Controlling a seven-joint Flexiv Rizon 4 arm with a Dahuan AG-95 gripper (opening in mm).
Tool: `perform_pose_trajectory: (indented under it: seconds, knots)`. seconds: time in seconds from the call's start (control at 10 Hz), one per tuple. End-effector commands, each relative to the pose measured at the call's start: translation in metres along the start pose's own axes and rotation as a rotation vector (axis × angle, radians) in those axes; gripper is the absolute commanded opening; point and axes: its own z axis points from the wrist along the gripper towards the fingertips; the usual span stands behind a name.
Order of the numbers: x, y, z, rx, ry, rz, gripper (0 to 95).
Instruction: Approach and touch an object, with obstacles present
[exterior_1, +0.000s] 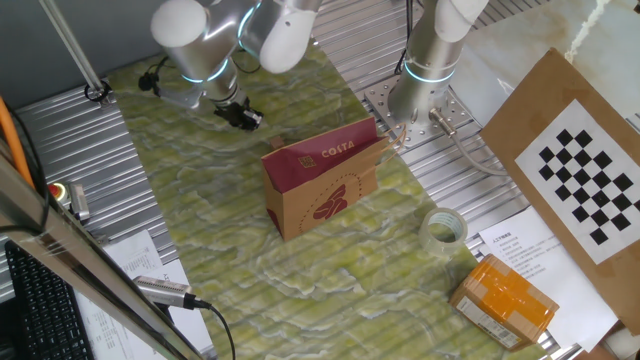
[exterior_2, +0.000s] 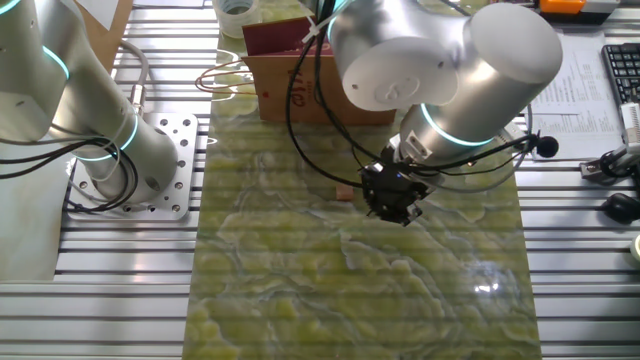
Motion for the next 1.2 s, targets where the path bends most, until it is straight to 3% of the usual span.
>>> perform_pose_trajectory:
  seconds: [0.1, 0.8, 0.9, 1.0, 1.2]
  knots:
    - [0.006, 0.006, 0.006, -0.015, 0.04, 0.018, 0.0]
    - [0.007, 0.007, 0.007, -0.009, 0.028, 0.064, 0.0]
    - [0.01, 0.008, 0.008, -0.026, 0.047, 0.03, 0.0]
    - [0.016, 0.01, 0.012, -0.033, 0.052, 0.028, 0.0]
    - [0.042, 0.022, 0.023, -0.045, 0.043, 0.023, 0.0]
